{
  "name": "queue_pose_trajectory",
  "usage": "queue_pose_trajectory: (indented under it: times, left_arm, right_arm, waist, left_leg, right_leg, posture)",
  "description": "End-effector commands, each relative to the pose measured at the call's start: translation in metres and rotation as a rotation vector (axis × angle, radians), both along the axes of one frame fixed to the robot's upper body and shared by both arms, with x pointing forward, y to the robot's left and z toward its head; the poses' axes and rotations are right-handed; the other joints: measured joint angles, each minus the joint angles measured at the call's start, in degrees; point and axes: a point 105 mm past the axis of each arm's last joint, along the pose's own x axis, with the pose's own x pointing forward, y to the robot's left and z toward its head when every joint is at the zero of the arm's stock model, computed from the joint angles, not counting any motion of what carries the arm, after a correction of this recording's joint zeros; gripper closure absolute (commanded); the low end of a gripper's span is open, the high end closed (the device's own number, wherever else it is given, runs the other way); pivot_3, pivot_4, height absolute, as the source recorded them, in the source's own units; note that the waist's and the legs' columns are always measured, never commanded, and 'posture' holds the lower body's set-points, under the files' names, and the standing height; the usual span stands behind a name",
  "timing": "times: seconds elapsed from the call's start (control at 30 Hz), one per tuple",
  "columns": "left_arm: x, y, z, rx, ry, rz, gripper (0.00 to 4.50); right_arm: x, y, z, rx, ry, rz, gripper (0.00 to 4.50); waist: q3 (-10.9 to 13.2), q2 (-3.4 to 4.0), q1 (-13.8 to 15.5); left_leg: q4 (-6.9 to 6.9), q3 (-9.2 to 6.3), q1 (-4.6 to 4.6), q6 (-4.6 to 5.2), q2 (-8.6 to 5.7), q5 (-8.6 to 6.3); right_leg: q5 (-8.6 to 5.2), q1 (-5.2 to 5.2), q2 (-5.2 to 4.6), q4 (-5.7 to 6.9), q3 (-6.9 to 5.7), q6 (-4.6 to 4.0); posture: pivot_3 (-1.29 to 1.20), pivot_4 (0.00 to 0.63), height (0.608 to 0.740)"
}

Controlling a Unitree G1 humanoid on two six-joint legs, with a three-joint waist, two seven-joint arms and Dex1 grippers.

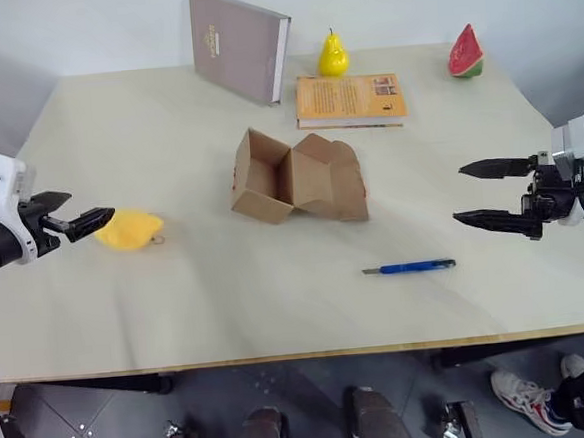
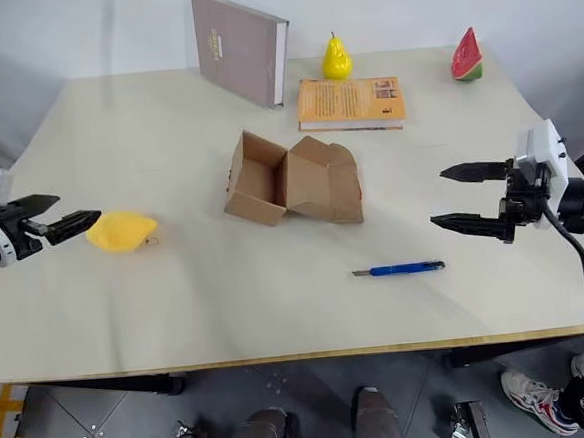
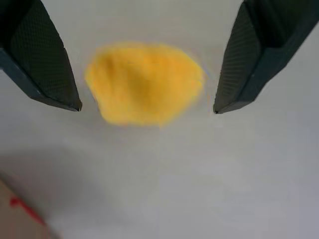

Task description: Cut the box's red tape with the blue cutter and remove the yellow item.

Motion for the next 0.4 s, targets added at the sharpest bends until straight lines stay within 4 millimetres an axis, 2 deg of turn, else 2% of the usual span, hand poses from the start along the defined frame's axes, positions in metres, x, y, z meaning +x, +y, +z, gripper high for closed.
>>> queue_pose_trajectory:
  times: [0.03,0.13,0.2,0.23,0.4]
  left_arm:
    - [-0.022,-0.056,-0.013,0.009,-0.119,-0.241,0.04]
    - [-0.045,-0.092,-0.045,-0.14,-0.014,-0.402,0.04]
    - [-0.052,-0.101,-0.054,-0.13,-0.049,-0.424,0.04]
    - [-0.053,-0.103,-0.055,-0.134,-0.079,-0.421,0.04]
    - [-0.068,-0.096,-0.082,-0.165,0.012,-0.429,0.04]
  right_arm:
    - [0.0,-0.013,-0.016,-0.074,0.03,-0.023,0.0]
    - [0.003,-0.021,-0.027,-0.094,0.059,-0.047,0.0]
    - [0.005,-0.024,-0.031,-0.086,0.06,-0.07,0.0]
    - [0.006,-0.026,-0.033,-0.084,0.059,-0.081,0.0]
    - [0.007,-0.036,-0.05,-0.075,0.062,-0.156,0.0]
  waist:
    - [-0.1,0.1,0.0]
    - [0.0,0.07,-0.3]
    - [0.0,0.07,-0.3]
    - [0.0,0.08,-0.2]
    - [0.0,0.17,-0.1]
  left_leg:
    - [-0.01,0.03,0.02,0.02,-0.01,-0.02]
    - [-0.01,0.18,0.02,0.08,0.01,-0.09]
    - [0.0,0.2,-0.01,0.05,0.09,-0.11]
    - [0.0,0.21,0.04,0.03,0.12,-0.11]
    - [0.07,0.35,0.18,-0.04,0.12,-0.08]
  right_leg:
    - [0.0,0.01,-0.05,0.01,0.0,0.0]
    - [0.0,-0.01,-0.06,-0.05,0.04,0.0]
    - [0.0,-0.04,-0.03,-0.07,0.04,0.0]
    - [-0.01,-0.04,-0.01,-0.06,0.05,-0.02]
    - [-0.03,0.02,0.03,-0.15,0.14,-0.12]
  posture:
    - [0.0,0.15,0.74]
    - [0.0,0.15,0.74]
    - [0.0,0.15,0.74]
    - [0.0,0.15,0.74]
    - [0.0,0.15,0.74]
